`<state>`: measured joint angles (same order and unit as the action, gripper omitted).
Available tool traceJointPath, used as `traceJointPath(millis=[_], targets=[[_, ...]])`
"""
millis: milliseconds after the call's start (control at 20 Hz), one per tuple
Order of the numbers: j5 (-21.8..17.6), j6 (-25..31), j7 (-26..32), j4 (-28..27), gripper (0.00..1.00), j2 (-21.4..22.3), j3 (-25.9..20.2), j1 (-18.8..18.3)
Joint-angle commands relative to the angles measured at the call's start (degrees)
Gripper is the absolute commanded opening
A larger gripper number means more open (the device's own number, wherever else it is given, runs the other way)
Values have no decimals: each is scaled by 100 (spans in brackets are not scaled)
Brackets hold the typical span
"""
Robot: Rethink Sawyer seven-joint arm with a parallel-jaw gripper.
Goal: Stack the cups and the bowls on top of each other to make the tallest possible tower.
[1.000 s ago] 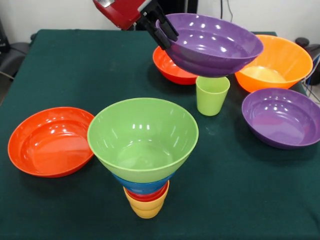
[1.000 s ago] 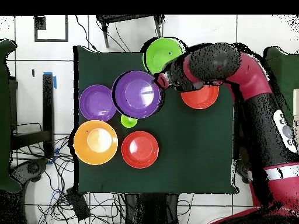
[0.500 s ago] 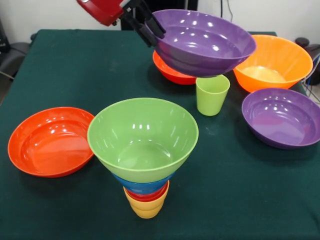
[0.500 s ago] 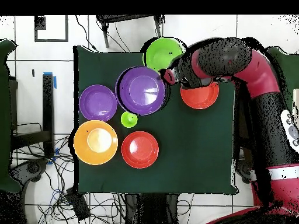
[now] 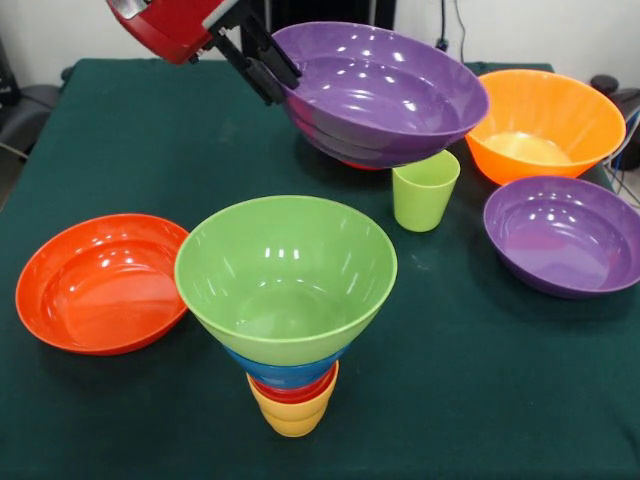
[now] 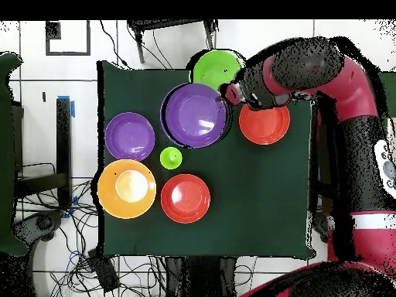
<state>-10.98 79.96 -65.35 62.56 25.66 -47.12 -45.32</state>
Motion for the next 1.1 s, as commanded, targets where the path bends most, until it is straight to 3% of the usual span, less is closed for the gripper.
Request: traceJointPath(millis=[50, 650, 950, 1100], targets=[[-248, 1260, -167, -1091, 0, -523, 452, 522], [-348, 2268, -109, -2203, 0, -1001, 395, 848], [-285, 2288, 69, -2192, 0, -1061, 367, 739], [-389, 2645, 142, -2760, 0, -1319, 241, 887]])
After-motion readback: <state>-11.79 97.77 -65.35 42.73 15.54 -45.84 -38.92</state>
